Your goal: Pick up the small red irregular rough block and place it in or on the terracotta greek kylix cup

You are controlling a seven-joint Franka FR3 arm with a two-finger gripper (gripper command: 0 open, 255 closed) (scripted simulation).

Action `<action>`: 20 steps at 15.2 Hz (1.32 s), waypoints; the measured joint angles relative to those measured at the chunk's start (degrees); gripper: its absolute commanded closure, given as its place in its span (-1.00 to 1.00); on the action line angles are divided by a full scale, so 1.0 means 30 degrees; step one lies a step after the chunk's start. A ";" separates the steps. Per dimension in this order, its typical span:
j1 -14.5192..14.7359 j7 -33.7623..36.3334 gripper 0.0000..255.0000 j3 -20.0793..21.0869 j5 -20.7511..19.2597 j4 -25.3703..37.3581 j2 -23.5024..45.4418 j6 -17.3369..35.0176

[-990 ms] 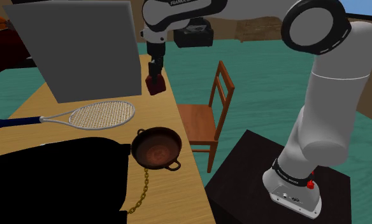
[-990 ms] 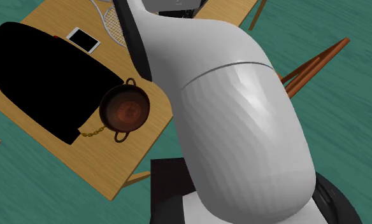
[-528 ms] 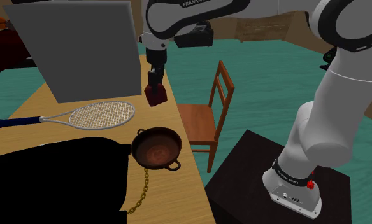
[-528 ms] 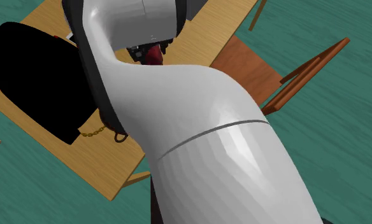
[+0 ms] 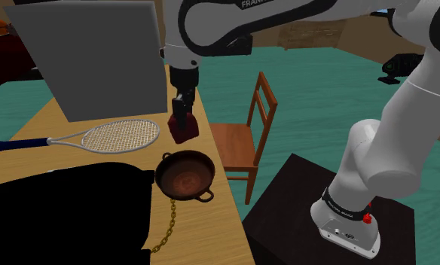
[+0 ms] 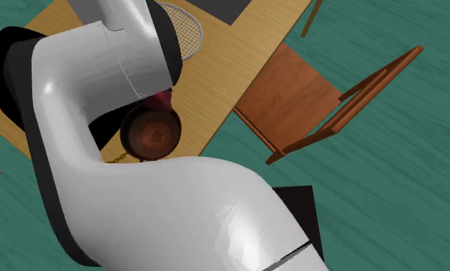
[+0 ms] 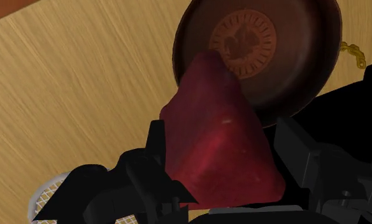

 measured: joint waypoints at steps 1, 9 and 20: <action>0.0196 0.0405 1.00 0.0229 0.0055 -0.0457 -0.0492 -0.0011; 0.1164 0.2458 1.00 0.1501 0.0337 -0.2348 -0.1685 0.0865; 0.1216 0.2359 1.00 0.1616 0.0380 -0.4573 -0.1056 0.3709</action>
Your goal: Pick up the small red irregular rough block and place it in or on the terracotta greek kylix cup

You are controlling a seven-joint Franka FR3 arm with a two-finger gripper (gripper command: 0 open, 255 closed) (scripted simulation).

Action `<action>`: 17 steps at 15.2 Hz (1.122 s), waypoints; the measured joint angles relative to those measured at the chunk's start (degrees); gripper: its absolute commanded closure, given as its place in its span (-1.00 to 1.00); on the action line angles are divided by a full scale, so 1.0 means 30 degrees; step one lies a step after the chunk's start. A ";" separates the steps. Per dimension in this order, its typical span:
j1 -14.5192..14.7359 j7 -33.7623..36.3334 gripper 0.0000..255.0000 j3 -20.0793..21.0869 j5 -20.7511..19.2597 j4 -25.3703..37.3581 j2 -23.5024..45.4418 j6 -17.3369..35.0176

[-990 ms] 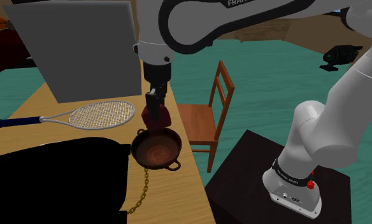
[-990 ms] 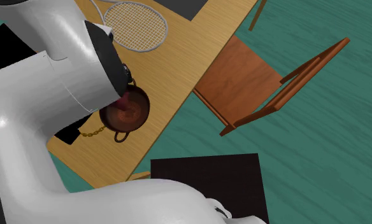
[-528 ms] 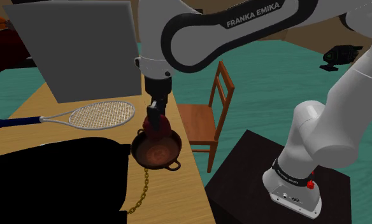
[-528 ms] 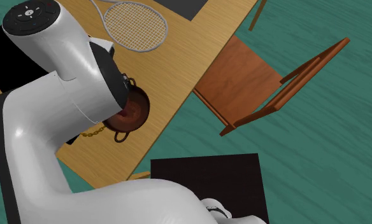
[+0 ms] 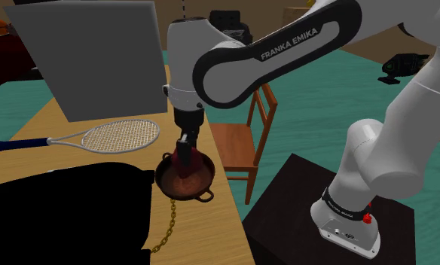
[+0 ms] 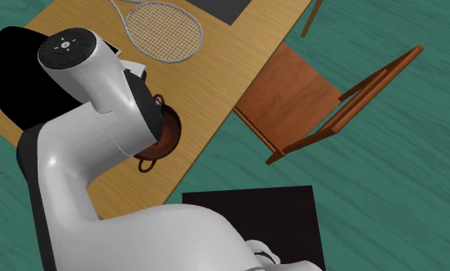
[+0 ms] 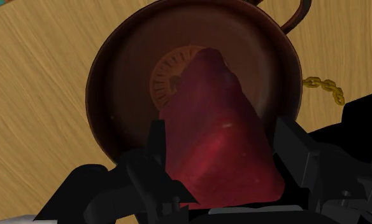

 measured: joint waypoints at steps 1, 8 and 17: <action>-0.0011 -0.0045 1.00 -0.0008 -0.0005 -0.0184 0.0117 0.0296; 0.0005 -0.0024 1.00 0.0019 -0.0005 -0.0371 0.0205 0.0582; -0.0038 -0.0070 -1.00 -0.0055 0.0000 0.0133 -0.0114 -0.0206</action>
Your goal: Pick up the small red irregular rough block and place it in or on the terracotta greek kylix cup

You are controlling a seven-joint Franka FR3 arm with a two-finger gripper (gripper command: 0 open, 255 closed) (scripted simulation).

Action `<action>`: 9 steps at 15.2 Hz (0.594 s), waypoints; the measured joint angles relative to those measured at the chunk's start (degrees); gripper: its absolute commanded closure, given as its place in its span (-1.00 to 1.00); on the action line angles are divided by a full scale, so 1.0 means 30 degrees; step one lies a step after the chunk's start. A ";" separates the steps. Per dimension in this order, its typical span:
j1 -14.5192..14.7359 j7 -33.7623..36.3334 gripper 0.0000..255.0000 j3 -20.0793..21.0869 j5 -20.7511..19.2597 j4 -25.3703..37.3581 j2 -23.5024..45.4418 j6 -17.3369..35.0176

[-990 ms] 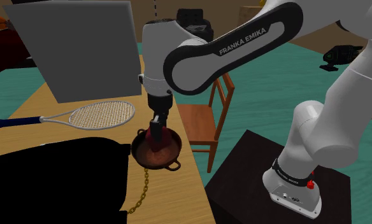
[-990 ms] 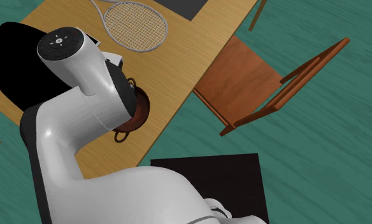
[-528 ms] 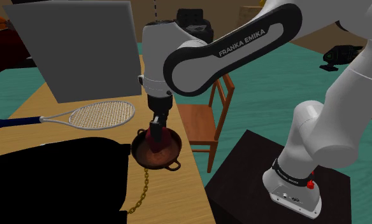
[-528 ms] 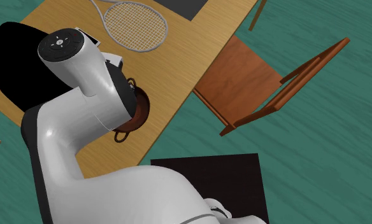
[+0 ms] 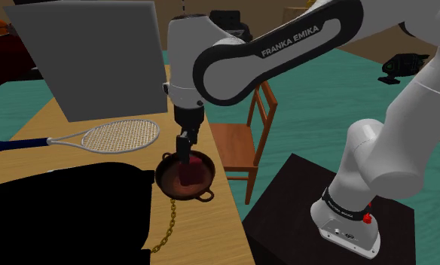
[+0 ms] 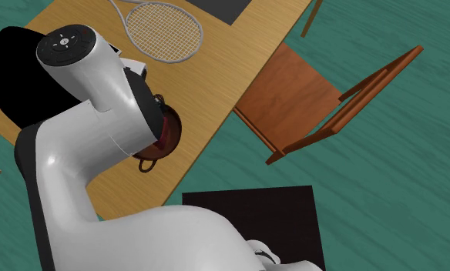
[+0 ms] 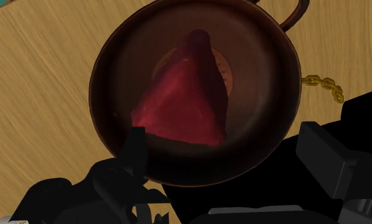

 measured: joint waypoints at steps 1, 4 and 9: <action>0.0019 0.0071 -1.00 0.0013 0.0009 0.0304 -0.0188 -0.0489; -0.0023 0.0013 -1.00 -0.0077 0.0020 0.0895 -0.0564 -0.1463; -0.0038 -0.0005 -1.00 -0.0099 0.0013 0.1039 -0.0583 -0.1644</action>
